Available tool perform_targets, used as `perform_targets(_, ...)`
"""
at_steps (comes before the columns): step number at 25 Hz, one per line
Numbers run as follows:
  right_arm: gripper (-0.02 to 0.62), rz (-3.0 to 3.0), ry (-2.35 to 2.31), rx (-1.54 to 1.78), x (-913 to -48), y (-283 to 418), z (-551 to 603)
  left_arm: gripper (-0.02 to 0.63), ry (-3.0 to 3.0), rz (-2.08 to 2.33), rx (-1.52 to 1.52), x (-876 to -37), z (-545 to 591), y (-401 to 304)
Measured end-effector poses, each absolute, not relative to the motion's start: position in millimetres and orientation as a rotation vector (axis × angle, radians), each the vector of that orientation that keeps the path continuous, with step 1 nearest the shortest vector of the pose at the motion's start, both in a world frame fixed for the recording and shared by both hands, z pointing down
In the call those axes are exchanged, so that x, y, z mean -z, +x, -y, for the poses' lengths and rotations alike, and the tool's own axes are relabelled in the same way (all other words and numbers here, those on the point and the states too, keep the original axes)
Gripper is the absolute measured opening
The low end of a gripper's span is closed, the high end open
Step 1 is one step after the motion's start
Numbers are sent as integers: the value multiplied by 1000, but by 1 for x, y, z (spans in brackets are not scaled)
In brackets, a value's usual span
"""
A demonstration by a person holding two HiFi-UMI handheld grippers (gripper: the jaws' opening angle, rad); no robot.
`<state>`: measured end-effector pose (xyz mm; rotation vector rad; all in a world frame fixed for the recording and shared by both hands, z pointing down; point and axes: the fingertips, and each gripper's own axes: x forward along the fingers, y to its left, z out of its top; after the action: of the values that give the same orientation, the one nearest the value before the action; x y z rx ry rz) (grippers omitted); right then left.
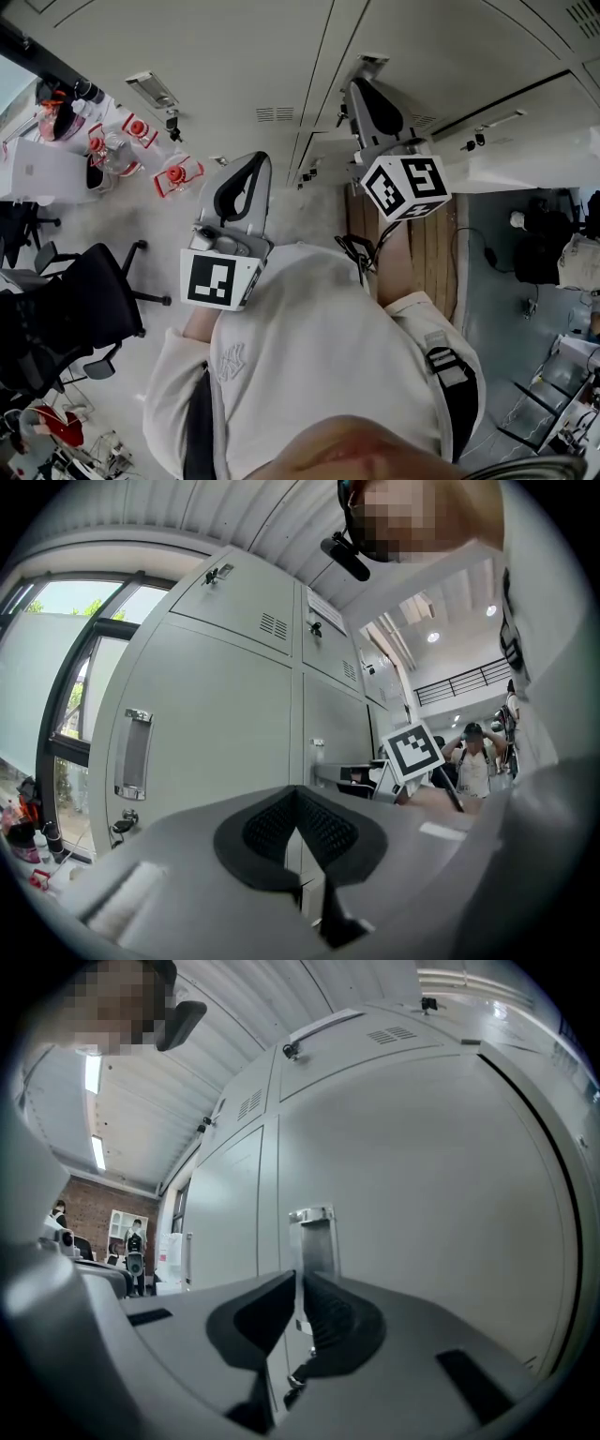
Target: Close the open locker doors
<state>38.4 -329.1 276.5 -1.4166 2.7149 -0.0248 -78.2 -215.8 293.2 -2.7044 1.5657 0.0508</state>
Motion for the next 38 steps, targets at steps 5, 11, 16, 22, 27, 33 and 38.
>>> perform_targets(5,32,-2721,-1440,24,-277,37,335,2,-2699,-1552,-65,-292,221,-82)
perform_targets(11,32,-2730,-1450,16,-277,37,336,2,-2701,-1545,-71,-290,221,-83)
perform_targets(16,32,-2733,-1476,6,-278,36,336,2,-2698,-1542,-74,-289,215,-82)
perform_targets(22,32,-2649,-1588,7,-274,54,328,2,-2686,-1562,-64,-288,204,-83)
perform_targets(27,32,-2611,-1629,253,-298,70,295,2,-2692,-1563,-54,-291,192,-74)
perform_targets(33,32,-2670,-1309,902,-379,49,190,2,-2720,-1519,-51,-295,176,-48)
perform_targets(38,34,-2754,-1176,930,-383,46,131,2,-2735,-1463,-74,-293,162,-21)
